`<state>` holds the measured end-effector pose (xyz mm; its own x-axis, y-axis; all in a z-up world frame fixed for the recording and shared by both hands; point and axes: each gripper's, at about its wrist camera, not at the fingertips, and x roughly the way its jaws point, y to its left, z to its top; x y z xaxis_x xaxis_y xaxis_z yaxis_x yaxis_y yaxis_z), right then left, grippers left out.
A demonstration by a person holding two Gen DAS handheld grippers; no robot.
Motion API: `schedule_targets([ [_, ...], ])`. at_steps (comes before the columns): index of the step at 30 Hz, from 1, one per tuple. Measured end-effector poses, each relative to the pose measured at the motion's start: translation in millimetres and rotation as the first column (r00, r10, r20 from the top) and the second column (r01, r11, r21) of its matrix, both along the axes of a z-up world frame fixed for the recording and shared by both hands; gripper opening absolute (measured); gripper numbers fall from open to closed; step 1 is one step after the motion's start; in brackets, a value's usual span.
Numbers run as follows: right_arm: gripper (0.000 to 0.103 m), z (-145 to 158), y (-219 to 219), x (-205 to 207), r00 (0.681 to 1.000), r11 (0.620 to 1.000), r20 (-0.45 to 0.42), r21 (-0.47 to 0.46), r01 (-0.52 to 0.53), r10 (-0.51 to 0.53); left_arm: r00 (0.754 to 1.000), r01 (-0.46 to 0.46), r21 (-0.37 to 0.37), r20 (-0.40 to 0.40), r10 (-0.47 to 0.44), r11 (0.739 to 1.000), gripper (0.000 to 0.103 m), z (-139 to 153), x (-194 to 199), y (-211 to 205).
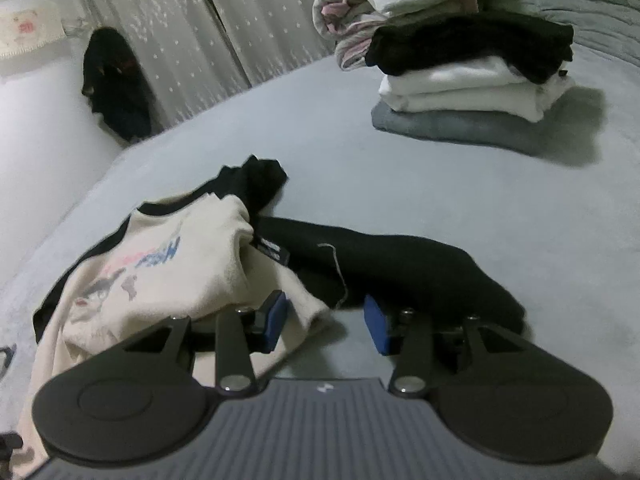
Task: Fold clothes
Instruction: 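Pull the cream shirt hem with both grippers to spread it flat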
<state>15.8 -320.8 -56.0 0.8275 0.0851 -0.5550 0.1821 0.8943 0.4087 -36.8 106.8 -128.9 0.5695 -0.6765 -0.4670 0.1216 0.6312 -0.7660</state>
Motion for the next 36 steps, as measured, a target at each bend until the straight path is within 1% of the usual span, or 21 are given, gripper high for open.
schedule_targets([
  [1,0.045,-2.6,0.3,0.9,1.0,1.0,0.005,0.001,0.002,-0.002,1.0,0.0,0.011,0.002,0.0,1.0,0.031,1.1,-2.0,-2.9],
  [2,0.032,-5.2,0.7,1.9,1.0,1.0,0.01,0.003,0.005,-0.005,1.0,0.0,0.021,0.005,0.0,1.0,0.03,2.2,-4.0,-5.9],
  [4,0.016,-10.4,1.4,3.7,1.0,1.0,0.02,0.006,0.009,-0.009,1.0,-0.007,0.057,0.006,0.007,0.998,0.017,4.5,-6.7,-10.7],
  [5,0.012,-9.8,0.7,2.0,1.0,1.0,0.016,0.021,0.021,-0.022,1.0,-0.013,0.064,-0.001,0.013,0.998,0.013,5.3,-6.5,-9.8],
  [7,0.01,-5.3,-1.9,-4.2,0.999,0.997,0.007,0.056,0.05,-0.05,1.0,-0.025,0.071,-0.016,0.026,0.997,0.01,7.0,-5.8,-6.9],
  [9,0.01,1.4,-1.4,-10.9,0.998,0.996,0.004,0.066,0.058,-0.058,0.999,-0.031,0.104,-0.005,0.032,0.994,0.01,13.2,-7.3,-4.4],
  [16,0.01,37.7,10.2,-39.1,0.999,0.999,0.001,-0.025,0.047,-0.047,0.998,-0.054,0.156,0.046,0.047,0.986,0.009,44.1,-16.4,9.5],
  [19,0.009,48.5,15.3,-55.3,0.999,0.998,-0.002,-0.061,0.036,-0.036,0.997,-0.059,0.175,0.068,0.047,0.983,0.008,57.4,-21.2,11.6],
  [26,0.009,62.4,29.6,-97.1,0.999,0.995,-0.024,-0.088,0.036,-0.038,0.995,-0.035,0.205,0.099,0.015,0.978,0.008,80.9,-39.0,17.4],
  [28,0.009,66.1,36.7,-110.7,0.999,0.994,-0.022,-0.103,0.027,-0.029,0.996,-0.022,0.213,0.094,0.002,0.977,0.008,83.4,-41.7,20.8],
  [30,0.009,70.0,45.2,-126.7,1.0,0.992,0.002,-0.124,0.006,-0.006,0.996,-0.007,0.224,0.085,-0.012,0.974,0.008,83.3,-44.6,22.9],
  [32,0.009,73.5,54.4,-139.9,1.0,0.987,0.007,-0.158,-0.009,0.011,0.997,0.012,0.237,0.075,-0.03,0.971,0.008,82.7,-47.5,23.8],
  [36,0.009,73.2,63.1,-158.9,1.0,0.981,-0.014,-0.194,-0.023,0.021,0.996,0.047,0.269,0.061,-0.066,0.962,0.008,81.2,-52.7,23.4],
])
